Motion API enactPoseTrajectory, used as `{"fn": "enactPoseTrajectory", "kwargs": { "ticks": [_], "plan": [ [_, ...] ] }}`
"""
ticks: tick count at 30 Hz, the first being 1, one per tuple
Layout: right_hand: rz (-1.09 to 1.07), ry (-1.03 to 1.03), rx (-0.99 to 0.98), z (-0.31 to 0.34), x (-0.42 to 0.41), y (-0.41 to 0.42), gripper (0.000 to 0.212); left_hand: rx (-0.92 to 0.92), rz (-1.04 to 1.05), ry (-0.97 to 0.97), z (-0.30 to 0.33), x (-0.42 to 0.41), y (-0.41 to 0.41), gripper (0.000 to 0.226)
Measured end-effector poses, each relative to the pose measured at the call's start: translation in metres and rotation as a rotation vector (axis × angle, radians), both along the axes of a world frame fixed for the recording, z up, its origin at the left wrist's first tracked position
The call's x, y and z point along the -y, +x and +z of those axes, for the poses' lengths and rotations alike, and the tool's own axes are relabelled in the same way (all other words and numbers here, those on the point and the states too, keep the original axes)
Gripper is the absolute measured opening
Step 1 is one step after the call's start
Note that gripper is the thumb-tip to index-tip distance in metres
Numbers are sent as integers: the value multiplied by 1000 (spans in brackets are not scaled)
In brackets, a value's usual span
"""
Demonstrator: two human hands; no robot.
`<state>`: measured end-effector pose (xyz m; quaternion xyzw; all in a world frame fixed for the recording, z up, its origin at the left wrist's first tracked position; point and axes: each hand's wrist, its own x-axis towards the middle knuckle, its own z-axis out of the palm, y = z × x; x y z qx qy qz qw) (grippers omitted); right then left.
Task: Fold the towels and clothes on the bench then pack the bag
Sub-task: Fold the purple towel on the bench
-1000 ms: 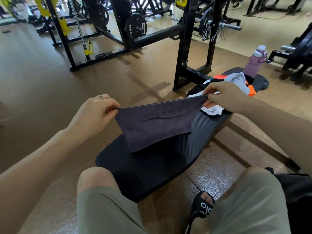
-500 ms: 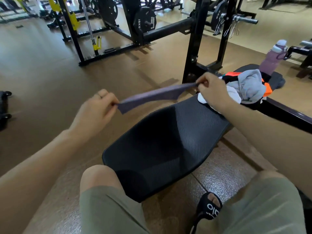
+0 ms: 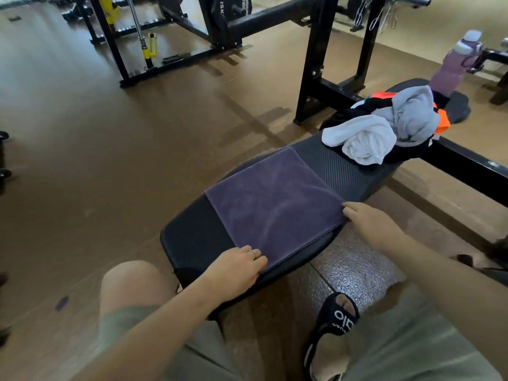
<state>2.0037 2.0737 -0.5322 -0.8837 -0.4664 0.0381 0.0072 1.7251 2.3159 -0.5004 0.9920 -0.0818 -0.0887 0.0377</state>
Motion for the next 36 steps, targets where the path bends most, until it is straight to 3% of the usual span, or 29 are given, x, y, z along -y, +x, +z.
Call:
{"fn": "enactPoseTrajectory", "kwargs": {
  "ticks": [6,10,13,20,24,27,30,33,36],
  "plan": [
    [18,-108,229,18,-16,-41,34,41,58,-79,-12,2,-8,16],
    [271,75,30,18,-46,-107,41,46,55,-96,-12,2,-11,20],
    [341,113,-104,11,-58,-147,41,40,73,-79,-12,6,-12,20],
    [343,76,-44,15,-66,-180,29,-113,134,-189,7,-12,-8,21],
    [452,95,-27,9,-86,-206,43,31,436,-274,18,-51,11,28],
    [434,96,-17,1,-92,-212,51,48,740,-377,15,-86,23,49],
    [488,78,33,-1,-93,-211,49,-32,925,-466,6,-113,37,68],
    [544,89,37,-1,-91,-207,47,-39,1079,-570,0,-127,56,73],
    [581,72,26,-1,-90,-202,42,-3,1172,-556,-2,-133,76,73]
  ]
}}
